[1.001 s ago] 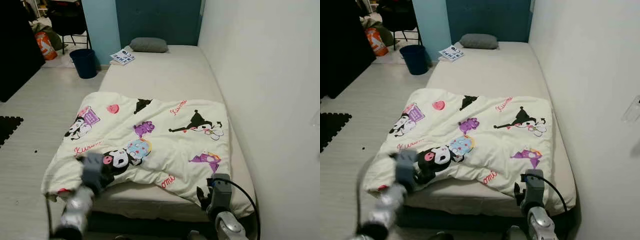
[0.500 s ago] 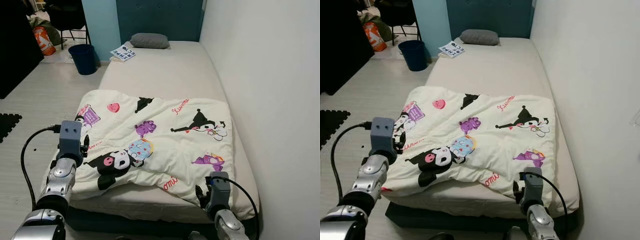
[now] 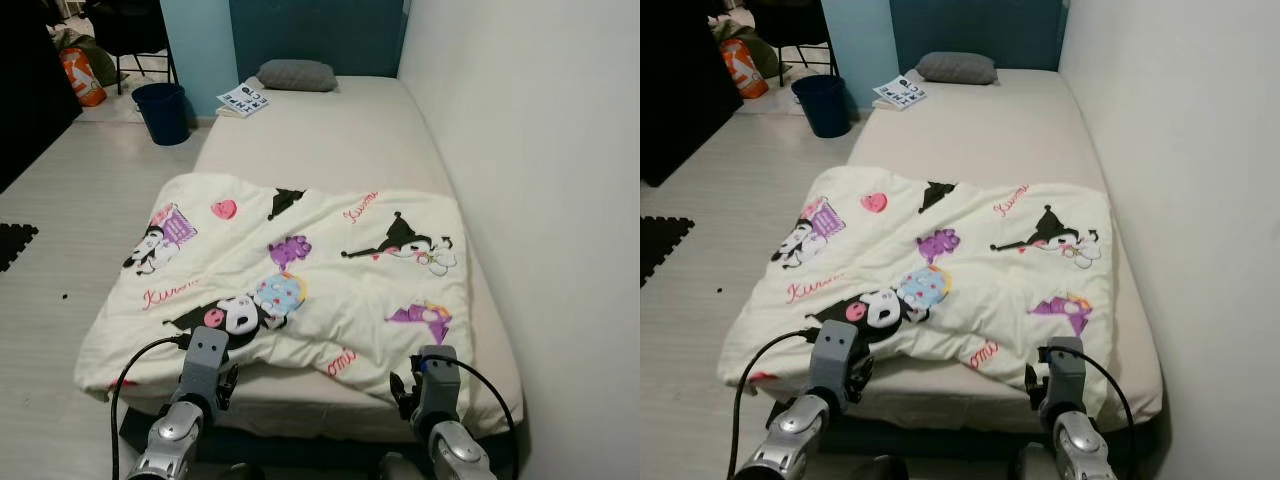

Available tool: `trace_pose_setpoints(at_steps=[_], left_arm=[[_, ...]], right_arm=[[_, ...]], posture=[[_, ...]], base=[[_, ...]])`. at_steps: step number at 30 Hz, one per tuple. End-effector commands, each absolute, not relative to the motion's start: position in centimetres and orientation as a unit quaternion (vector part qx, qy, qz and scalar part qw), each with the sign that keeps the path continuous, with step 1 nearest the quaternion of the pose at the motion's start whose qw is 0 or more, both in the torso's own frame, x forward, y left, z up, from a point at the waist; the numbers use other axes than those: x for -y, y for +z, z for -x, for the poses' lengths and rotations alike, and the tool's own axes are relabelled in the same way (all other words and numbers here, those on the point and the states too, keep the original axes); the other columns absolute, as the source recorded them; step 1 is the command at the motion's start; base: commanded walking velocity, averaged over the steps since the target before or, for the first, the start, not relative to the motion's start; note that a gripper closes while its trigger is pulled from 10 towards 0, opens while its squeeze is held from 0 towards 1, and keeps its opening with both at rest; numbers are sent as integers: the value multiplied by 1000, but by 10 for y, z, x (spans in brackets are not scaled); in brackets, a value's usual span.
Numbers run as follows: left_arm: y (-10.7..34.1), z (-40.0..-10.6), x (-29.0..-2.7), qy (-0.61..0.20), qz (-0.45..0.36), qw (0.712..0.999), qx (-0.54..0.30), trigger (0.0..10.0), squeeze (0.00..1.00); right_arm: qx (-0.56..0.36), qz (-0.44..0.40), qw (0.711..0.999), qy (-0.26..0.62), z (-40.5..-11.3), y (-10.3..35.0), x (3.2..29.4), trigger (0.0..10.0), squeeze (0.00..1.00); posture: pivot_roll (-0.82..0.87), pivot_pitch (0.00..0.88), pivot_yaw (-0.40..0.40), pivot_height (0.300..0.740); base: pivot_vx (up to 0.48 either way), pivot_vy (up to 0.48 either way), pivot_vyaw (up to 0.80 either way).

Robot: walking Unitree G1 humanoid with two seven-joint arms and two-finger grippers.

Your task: Clean up the room

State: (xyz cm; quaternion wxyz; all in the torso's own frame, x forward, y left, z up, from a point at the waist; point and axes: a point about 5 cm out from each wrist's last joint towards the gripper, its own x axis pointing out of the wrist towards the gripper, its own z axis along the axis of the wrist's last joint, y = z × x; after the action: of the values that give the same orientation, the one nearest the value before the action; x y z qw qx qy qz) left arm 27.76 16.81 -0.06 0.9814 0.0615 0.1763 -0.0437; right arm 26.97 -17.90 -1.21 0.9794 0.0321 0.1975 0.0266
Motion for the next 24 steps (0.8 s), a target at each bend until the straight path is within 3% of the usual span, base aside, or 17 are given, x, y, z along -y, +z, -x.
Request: trace_pose_setpoints(at_steps=[1,12,24], left_arm=[[-6,-269,-164,-48,-59,980,-185,10000,0],[-5,-267,-164,-55,-67,980,-177,10000,0],[-2,-262,-165,-52,-71,981,-171,10000,0]], right_arm=[[-202,-29,978,34,-267,-14,178,10000,0],[-192,-18,980,51,-272,-9,176,10000,0],[-169,-6,981,92,-279,-1,164,10000,0]], posture=[[7,128,-15,609],[12,140,-15,609],[19,155,-20,559]], base=[[0,0,0],[0,0,0],[0,0,0]])
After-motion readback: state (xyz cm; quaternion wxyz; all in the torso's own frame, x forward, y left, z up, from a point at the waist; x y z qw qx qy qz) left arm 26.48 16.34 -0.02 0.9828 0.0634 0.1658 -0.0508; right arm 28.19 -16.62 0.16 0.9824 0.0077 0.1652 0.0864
